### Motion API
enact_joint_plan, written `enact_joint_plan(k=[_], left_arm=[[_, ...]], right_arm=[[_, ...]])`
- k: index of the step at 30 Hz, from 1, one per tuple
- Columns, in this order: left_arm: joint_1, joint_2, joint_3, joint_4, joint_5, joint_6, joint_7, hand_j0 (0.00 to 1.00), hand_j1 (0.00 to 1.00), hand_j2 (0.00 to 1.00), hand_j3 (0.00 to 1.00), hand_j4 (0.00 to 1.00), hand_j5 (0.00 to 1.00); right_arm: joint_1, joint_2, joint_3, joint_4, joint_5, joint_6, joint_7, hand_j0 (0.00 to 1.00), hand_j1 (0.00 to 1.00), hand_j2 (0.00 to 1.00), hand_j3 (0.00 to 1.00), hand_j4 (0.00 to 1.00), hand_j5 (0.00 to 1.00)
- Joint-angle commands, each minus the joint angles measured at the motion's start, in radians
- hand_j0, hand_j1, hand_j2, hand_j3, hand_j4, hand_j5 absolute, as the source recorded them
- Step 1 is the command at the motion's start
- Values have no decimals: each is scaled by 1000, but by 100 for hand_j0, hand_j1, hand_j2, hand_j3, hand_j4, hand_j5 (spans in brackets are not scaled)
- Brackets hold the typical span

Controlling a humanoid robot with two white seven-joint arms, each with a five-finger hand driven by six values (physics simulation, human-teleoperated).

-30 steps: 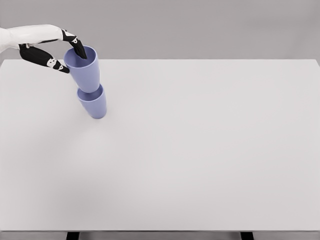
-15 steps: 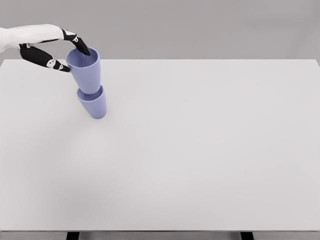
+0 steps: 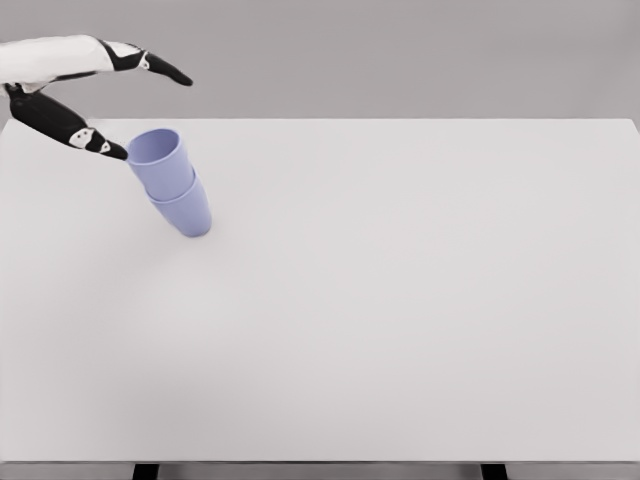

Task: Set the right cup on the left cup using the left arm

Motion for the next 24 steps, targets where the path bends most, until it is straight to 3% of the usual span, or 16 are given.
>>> enact_joint_plan(k=[1,8,24], left_arm=[[5,119,8,-225,109,0,0,100,100,100,100,100,100],[209,38,14,-234,96,-69,0,100,100,100,100,100,100],[218,38,15,-234,96,-69,0,100,100,100,100,100,100]], right_arm=[[0,0,0,0,1,-1,0,100,100,100,100,100,100],[0,0,0,0,1,-1,0,100,100,100,100,100,100],[0,0,0,0,1,-1,0,100,100,100,100,100,100]])
